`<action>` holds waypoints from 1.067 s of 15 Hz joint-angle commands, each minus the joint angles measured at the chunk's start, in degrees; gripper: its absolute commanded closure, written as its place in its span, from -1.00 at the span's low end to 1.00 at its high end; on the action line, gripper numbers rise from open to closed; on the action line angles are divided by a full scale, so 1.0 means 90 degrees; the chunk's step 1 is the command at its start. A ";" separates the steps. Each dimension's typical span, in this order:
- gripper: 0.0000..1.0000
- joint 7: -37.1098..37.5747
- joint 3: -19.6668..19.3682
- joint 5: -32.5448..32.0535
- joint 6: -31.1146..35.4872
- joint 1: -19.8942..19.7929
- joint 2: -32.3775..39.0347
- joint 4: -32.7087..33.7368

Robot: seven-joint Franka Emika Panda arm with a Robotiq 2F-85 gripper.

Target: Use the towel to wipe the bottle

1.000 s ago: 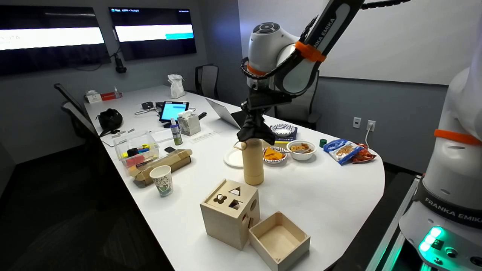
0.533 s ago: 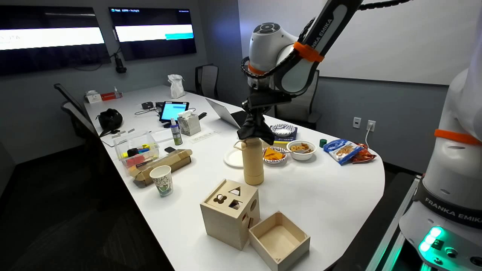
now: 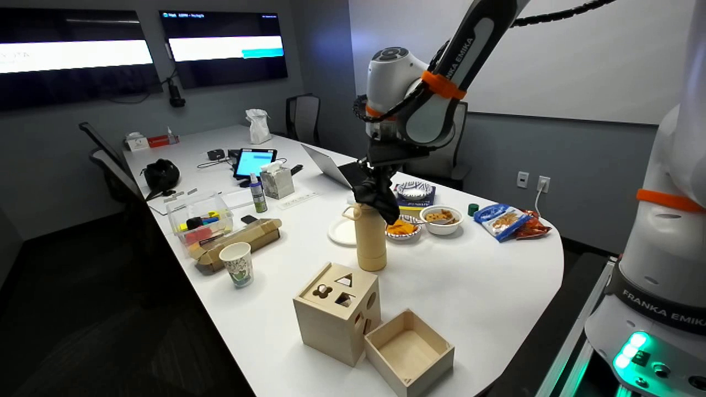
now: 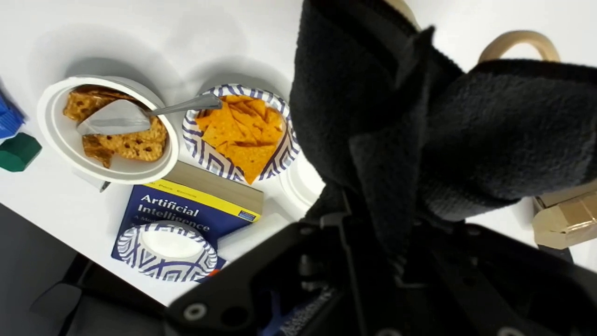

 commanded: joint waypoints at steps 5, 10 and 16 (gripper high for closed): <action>0.95 -0.0038 -0.0081 -0.0019 0.0289 -0.0084 -0.0436 -0.0119; 0.95 -0.0054 -0.0183 0.0020 0.0323 -0.0187 -0.0819 -0.0435; 0.95 -0.0856 0.0282 0.1015 -0.0434 -0.0713 -0.1156 -0.1370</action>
